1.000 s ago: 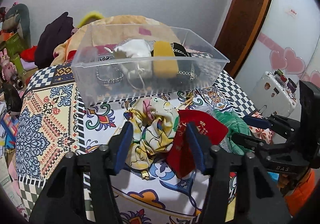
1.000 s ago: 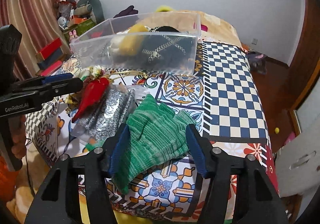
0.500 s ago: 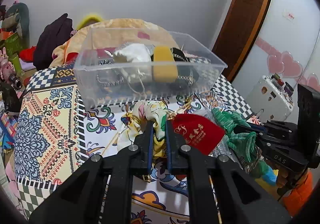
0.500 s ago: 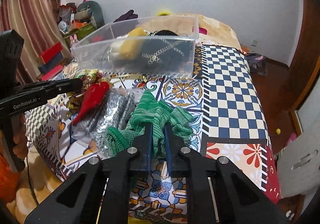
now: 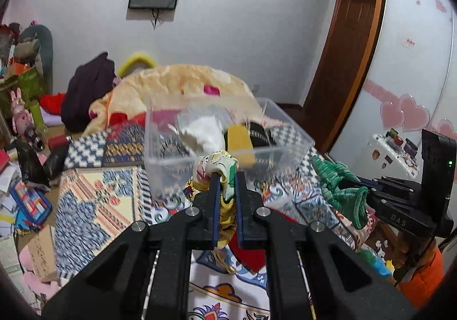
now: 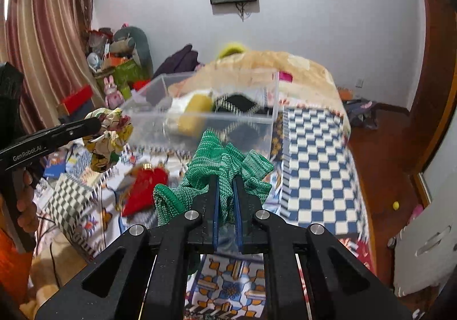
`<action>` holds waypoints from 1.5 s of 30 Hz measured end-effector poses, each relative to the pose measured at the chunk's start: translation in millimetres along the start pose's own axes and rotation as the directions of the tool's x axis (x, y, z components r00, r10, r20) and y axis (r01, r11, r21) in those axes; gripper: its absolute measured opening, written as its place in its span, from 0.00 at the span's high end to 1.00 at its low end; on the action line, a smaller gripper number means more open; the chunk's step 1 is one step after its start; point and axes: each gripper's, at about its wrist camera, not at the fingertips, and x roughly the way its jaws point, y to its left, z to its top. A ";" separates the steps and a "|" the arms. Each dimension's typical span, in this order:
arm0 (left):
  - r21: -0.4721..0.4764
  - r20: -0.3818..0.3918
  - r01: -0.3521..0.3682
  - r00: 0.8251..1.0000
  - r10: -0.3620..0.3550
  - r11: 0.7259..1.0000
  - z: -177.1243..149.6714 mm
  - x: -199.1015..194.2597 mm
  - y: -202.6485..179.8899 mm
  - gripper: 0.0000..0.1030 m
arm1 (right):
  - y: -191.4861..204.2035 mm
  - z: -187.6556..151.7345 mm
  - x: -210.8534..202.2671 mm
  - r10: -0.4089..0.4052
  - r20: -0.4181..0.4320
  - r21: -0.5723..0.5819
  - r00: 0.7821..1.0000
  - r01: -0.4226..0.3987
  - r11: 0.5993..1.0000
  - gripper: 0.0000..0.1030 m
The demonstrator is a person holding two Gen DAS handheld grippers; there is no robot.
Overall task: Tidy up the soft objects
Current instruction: 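Carry the floral fabric and green knit cloth over the clear box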
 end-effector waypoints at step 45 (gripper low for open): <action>0.030 -0.077 -0.120 0.990 0.122 0.992 58.3 124.3 19.8 0.92 | -1.2 76.4 94.5 -0.023 -0.023 -0.023 0.999 0.022 0.999 0.92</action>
